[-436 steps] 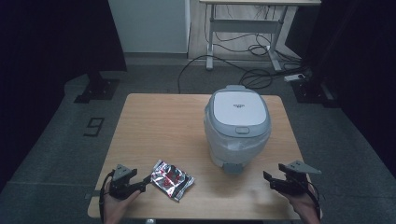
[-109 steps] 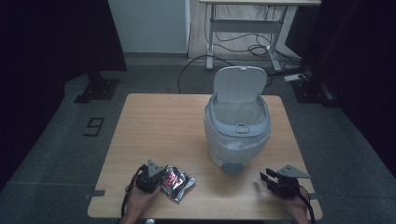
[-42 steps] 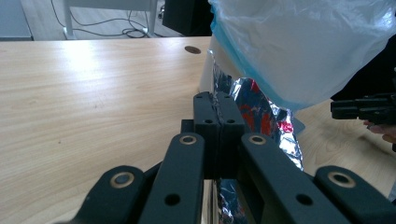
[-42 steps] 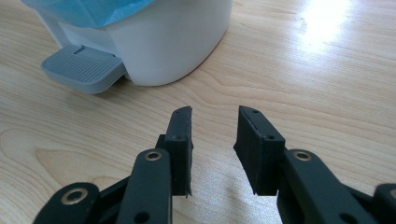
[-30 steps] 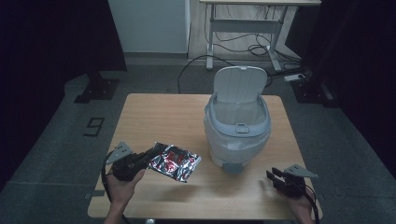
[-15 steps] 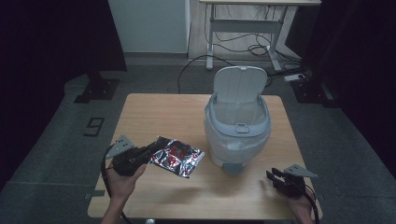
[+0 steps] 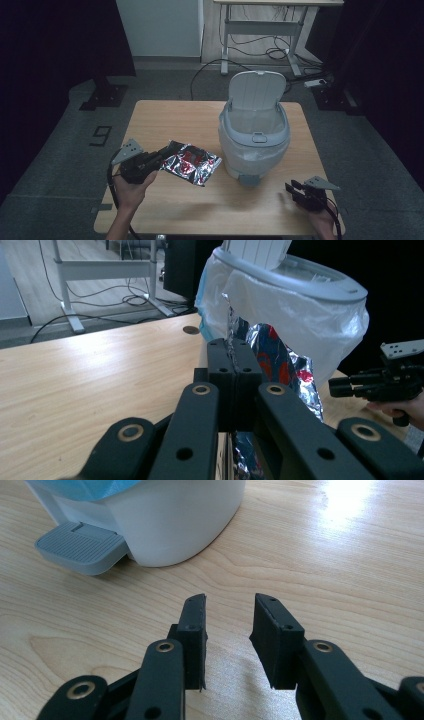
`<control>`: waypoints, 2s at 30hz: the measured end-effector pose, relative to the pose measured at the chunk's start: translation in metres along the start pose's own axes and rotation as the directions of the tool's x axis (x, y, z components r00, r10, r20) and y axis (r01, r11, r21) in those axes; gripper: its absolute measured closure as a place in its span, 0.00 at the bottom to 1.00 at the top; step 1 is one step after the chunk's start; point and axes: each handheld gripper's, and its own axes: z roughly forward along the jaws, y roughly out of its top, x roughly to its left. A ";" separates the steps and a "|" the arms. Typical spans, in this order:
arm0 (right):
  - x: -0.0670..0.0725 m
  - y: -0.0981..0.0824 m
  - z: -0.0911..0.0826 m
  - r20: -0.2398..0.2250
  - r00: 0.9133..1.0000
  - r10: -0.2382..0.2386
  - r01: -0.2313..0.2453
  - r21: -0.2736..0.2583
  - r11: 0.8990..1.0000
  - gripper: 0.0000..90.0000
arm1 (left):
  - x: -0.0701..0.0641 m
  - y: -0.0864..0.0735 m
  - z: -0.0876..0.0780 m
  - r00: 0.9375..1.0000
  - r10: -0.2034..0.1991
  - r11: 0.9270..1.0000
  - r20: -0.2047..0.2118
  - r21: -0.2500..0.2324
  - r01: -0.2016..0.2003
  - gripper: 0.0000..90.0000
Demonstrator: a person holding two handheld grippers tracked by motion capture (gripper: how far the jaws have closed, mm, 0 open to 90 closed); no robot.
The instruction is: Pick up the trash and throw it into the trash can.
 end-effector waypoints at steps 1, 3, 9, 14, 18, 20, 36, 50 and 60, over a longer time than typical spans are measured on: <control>0.000 0.000 0.000 0.000 1.000 0.000 0.000 0.000 1.000 0.73 | 0.000 0.002 0.000 1.000 0.000 1.000 0.001 -0.002 0.000 0.99; 0.000 0.000 0.000 0.000 1.000 -0.001 0.001 0.000 1.000 0.73 | 0.000 0.006 -0.001 1.000 -0.002 1.000 0.002 -0.010 0.002 0.99; 0.001 0.000 0.001 -0.003 1.000 -0.002 0.002 0.002 1.000 0.73 | -0.001 0.019 -0.001 1.000 0.005 1.000 0.006 -0.026 -0.005 0.99; 0.001 0.000 0.002 -0.005 1.000 -0.002 0.002 0.004 1.000 0.73 | -0.002 0.031 -0.001 1.000 0.015 0.999 0.008 -0.035 -0.015 0.99; 0.001 -0.001 0.002 -0.006 1.000 -0.004 0.004 0.005 1.000 0.73 | -0.003 0.040 0.000 1.000 0.021 0.999 0.008 -0.043 -0.021 0.99; 0.001 -0.001 0.002 -0.007 1.000 -0.003 0.003 0.005 1.000 0.73 | -0.003 0.043 0.002 1.000 0.022 0.999 0.007 -0.046 -0.021 0.99; 0.000 -0.001 0.006 -0.014 1.000 0.000 0.000 0.015 1.000 0.73 | -0.004 0.067 0.012 0.999 0.036 0.996 0.005 -0.081 -0.036 0.99; -0.004 -0.003 0.010 -0.012 1.000 0.011 -0.011 0.032 0.999 0.70 | -0.005 0.085 0.033 0.999 0.049 0.996 0.024 -0.074 -0.047 0.99; -0.004 -0.005 0.009 0.002 1.000 0.020 -0.020 0.038 0.999 0.70 | -0.011 0.100 0.046 0.997 0.066 0.995 0.037 -0.072 -0.063 0.99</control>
